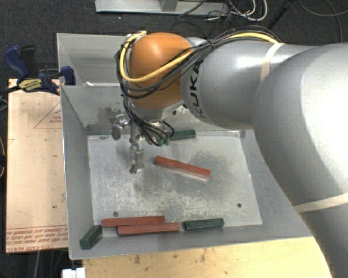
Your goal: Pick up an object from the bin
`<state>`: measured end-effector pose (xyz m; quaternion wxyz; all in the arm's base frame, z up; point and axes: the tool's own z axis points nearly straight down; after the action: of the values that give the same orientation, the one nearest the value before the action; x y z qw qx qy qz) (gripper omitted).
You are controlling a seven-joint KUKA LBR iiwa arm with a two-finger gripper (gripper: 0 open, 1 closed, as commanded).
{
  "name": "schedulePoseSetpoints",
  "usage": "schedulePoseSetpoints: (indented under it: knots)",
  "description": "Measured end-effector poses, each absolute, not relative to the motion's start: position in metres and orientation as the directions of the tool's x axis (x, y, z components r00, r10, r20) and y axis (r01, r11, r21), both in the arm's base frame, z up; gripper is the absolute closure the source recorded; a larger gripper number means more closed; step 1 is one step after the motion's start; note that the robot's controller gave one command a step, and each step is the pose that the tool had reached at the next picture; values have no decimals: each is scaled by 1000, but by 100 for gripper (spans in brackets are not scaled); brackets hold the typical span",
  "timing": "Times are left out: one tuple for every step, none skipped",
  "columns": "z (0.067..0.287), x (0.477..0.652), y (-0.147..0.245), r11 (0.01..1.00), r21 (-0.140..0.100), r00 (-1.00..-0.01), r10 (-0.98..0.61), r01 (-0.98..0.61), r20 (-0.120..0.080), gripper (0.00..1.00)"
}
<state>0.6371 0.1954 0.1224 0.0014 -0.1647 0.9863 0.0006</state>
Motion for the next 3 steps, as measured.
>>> schedulePoseSetpoints:
  knots:
    - [138,624,163,997,0,-997,-72,-72,7,0]
    - [156,625,139,997,0,-997,-77,-77,-1,0]
    - [128,612,109,932,0,-932,-364,-364,-4,0]
